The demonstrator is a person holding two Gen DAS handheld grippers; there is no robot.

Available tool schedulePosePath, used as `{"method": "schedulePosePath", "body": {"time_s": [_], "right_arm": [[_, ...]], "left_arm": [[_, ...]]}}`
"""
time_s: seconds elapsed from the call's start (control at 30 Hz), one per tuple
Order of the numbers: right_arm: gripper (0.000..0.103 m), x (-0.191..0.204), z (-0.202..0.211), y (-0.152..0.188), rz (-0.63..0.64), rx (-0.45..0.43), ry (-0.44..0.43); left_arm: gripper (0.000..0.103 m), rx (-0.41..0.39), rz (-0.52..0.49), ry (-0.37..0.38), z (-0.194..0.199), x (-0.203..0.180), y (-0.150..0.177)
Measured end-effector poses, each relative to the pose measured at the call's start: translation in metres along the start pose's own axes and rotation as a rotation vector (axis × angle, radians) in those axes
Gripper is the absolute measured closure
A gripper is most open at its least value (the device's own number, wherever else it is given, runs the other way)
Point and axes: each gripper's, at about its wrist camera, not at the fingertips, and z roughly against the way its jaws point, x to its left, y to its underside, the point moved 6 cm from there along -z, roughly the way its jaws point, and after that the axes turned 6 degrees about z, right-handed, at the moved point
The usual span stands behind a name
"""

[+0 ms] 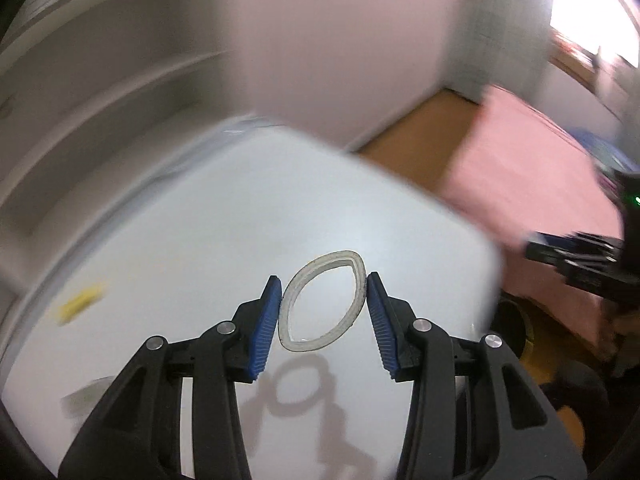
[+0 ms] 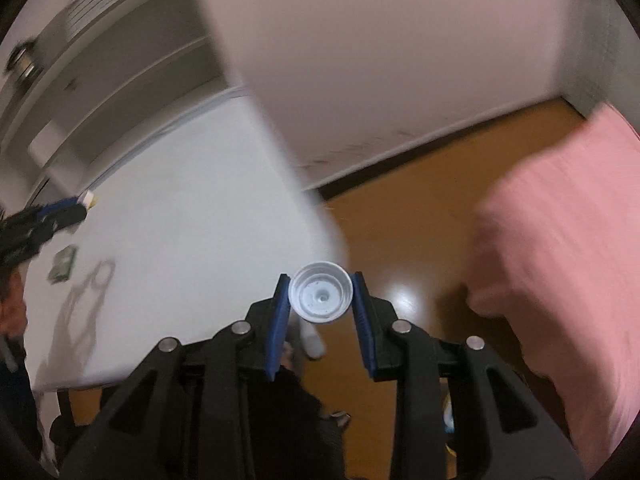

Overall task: Collect trash
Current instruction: 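Carry the bottle cap and tape ring over the black bin and open both tools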

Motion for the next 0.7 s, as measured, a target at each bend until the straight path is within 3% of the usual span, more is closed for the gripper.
{"method": "schedulePosePath", "body": {"time_s": [0.03,0.23,0.33,0.43,0.5,0.6,0.7], "right_arm": [[0.072,-0.015,0.005,0.008,-0.028,-0.004,0.021],[0.072,-0.136,0.044,0.085,-0.264,-0.001,0.174],[0.072,-0.192,0.052,0.134,-0.386,0.027,0.262],[0.072,-0.236,0.051,0.181,-0.487,0.073,0.329],[0.072,-0.257,0.045,0.209,-0.541,0.104,0.365],[0.072,-0.282,0.034,0.247,-0.624,0.138,0.355],[0.072,-0.293,0.018,0.262,-0.649,0.17,0.338]], "left_arm": [[0.06,0.004,-0.055,0.058,-0.011,-0.043,0.001],[0.06,0.087,-0.247,0.321,-0.06,-0.218,0.028],[0.06,0.127,-0.333,0.384,-0.086,-0.285,0.051],[0.06,0.183,-0.386,0.455,-0.111,-0.34,0.076],[0.06,0.203,-0.415,0.462,-0.124,-0.362,0.094],[0.06,0.262,-0.455,0.467,-0.162,-0.396,0.122],[0.06,0.329,-0.453,0.462,-0.201,-0.413,0.134]]}}
